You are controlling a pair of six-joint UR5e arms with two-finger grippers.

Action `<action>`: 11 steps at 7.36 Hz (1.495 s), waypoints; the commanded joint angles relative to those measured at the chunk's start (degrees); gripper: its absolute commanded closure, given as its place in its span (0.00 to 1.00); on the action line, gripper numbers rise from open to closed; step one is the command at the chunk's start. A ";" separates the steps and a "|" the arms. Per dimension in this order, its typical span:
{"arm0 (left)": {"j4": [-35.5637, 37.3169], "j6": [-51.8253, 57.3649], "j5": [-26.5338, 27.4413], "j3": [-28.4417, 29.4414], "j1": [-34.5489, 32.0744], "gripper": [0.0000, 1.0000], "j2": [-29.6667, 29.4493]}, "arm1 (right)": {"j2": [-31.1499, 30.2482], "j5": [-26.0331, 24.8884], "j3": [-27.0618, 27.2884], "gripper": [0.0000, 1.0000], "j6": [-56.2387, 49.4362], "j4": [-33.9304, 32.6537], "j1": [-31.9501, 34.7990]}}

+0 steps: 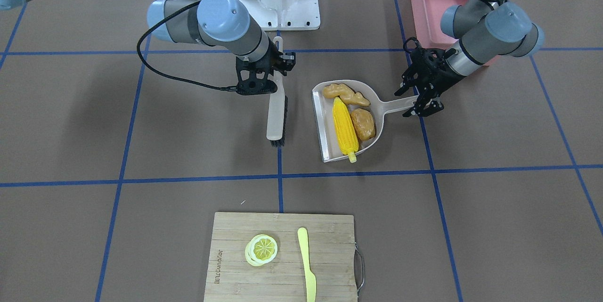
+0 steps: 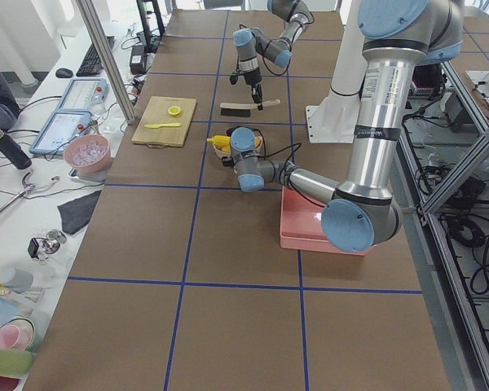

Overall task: Sweep and dump trash into bin
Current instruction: 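Lift the brush away and carry it back with the right gripper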

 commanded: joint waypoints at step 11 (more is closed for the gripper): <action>-8.23 -4.13 0.41 -0.56 -0.10 0.74 0.18 | -22.27 -5.88 19.34 1.00 -39.77 -31.65 15.45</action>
